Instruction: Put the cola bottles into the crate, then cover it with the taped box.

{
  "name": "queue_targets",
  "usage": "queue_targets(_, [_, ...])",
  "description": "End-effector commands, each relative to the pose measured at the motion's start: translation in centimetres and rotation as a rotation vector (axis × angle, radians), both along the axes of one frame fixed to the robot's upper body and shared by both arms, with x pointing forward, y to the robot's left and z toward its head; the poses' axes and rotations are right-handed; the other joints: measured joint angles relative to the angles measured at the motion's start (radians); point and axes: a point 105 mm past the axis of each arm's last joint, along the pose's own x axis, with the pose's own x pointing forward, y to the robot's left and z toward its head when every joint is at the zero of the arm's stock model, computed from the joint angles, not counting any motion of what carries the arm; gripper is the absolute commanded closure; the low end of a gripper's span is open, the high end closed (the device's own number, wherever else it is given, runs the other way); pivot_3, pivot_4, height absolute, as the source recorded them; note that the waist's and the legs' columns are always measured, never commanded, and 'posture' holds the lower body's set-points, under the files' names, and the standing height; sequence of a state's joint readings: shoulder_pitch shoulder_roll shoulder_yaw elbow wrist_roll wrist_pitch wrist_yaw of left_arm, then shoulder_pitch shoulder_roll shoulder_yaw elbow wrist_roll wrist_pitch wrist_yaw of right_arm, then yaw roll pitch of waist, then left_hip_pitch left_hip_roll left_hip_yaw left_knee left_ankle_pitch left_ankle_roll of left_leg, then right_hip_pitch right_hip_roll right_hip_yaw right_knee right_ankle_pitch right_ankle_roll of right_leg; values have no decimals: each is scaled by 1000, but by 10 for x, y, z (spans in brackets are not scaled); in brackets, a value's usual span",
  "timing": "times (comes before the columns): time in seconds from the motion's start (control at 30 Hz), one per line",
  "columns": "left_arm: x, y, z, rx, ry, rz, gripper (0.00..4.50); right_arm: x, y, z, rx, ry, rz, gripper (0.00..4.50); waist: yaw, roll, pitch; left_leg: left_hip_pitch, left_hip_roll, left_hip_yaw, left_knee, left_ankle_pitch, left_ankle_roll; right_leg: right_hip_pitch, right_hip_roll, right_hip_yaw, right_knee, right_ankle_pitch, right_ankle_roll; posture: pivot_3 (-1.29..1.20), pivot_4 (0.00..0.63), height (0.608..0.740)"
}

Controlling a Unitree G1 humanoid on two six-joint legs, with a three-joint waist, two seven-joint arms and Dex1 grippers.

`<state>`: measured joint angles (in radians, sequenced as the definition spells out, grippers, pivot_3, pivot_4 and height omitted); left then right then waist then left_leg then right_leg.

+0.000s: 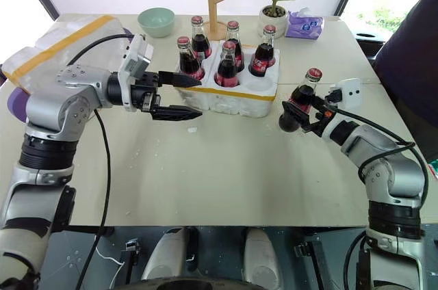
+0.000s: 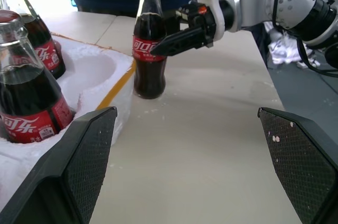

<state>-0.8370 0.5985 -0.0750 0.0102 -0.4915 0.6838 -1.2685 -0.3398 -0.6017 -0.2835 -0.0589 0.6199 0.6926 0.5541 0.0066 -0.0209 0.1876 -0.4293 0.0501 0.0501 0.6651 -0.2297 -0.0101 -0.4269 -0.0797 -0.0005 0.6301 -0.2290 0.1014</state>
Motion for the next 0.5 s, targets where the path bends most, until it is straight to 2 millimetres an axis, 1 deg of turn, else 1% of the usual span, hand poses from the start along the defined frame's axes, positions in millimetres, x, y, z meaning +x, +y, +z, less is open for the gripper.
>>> queue_targets(0.03, [0,2,17,-20,-67,7,28,8,3,8,9,-55,8,0,-1,0,0,0,0,0,0,0,0,0,0,0,0,0,0,0,150,740])
queue_targets(0.07, [0,2,18,-20,-67,9,0,9,2,11,22,-64,5,533,-2,0,0,0,0,0,0,0,0,0,0,0,0,0,0,0,150,740])
queue_targets(0.1, [0,2,18,-20,-68,11,0,9,2,15,24,-84,6,843,-2,0,0,0,0,0,0,0,0,0,0,0,0,0,0,0,150,740])
queue_targets(0.17, [0,4,18,-19,-68,21,0,7,0,35,46,-148,-1,1660,-2,0,0,0,0,0,0,0,0,0,0,0,0,1,2,0,150,740])
queue_targets(0.23, [0,7,18,-21,-70,37,0,2,-2,62,72,-213,5,1674,-2,2,1,0,0,0,0,0,0,0,0,0,0,1,2,0,150,740])
queue_targets(0.3, [-1,12,20,-26,-77,58,0,-7,-1,88,27,-279,47,1674,-2,5,4,0,0,0,-1,0,0,-1,0,0,0,1,2,0,150,740])
queue_targets(0.37, [-1,15,21,-31,-81,73,0,-12,1,102,-27,-307,78,1674,-2,8,5,-1,0,1,-1,0,0,-2,0,1,0,1,2,0,150,740])
queue_targets(0.47, [0,22,23,-44,-90,112,0,-14,14,141,-29,-385,151,1674,-10,8,5,-1,0,1,-2,0,0,-2,0,0,0,1,3,0,150,740])
queue_targets(0.5, [0,22,23,-46,-91,117,0,-12,18,148,-25,-396,169,1674,-18,8,5,-1,0,1,-2,0,0,-2,0,0,0,1,3,0,150,740])
